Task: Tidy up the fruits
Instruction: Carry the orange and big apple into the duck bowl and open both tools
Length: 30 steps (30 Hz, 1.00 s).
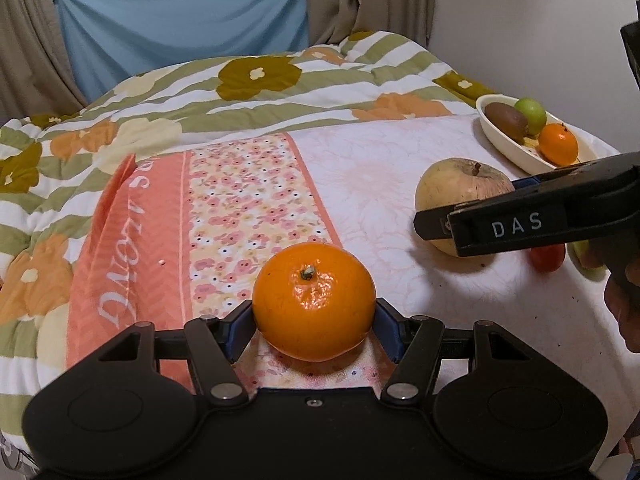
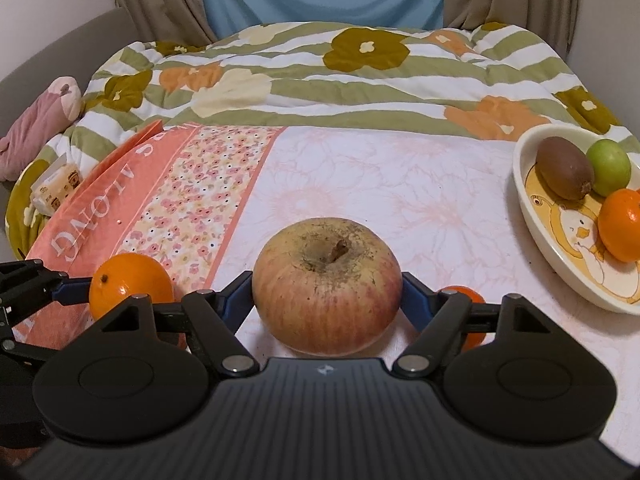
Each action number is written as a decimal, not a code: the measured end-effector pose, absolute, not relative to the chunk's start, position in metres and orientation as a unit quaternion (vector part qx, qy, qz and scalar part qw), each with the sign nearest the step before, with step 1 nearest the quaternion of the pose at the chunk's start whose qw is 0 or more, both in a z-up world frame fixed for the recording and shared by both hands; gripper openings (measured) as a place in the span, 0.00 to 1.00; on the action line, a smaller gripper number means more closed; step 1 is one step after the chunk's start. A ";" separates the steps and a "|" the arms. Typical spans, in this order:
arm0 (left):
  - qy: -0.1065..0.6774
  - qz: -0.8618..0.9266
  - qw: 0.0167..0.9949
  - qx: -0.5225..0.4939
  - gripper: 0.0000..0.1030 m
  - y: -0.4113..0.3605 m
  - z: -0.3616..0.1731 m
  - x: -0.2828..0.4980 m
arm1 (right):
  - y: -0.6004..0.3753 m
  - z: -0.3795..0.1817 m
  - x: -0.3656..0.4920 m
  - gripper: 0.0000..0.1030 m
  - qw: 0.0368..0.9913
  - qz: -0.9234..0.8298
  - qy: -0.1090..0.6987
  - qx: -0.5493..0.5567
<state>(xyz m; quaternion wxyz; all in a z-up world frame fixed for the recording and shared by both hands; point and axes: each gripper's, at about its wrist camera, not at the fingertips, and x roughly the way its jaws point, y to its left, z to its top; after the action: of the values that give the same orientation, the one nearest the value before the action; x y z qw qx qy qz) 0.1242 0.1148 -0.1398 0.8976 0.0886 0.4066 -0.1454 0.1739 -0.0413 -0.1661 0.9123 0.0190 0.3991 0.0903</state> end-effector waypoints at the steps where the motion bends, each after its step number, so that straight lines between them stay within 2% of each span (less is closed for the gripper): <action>1: 0.405 -0.144 0.898 0.087 0.65 0.115 -0.139 0.124 | -0.041 -0.166 0.174 0.88 0.912 0.092 0.400 0.017; 14: 0.393 -0.122 0.908 0.075 0.65 0.112 -0.116 0.117 | -0.051 -0.150 0.166 0.88 0.909 0.106 0.402 0.029; 30: 0.354 -0.112 0.928 0.041 0.65 0.052 -0.048 0.104 | -0.132 -0.073 0.135 0.88 0.928 0.096 0.358 0.034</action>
<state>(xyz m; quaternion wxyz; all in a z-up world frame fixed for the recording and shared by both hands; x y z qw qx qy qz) 0.1044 0.0522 -0.0476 0.9278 0.0408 0.3536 -0.1120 0.1354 -0.1324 -0.0731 0.9280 0.0336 0.3582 0.0963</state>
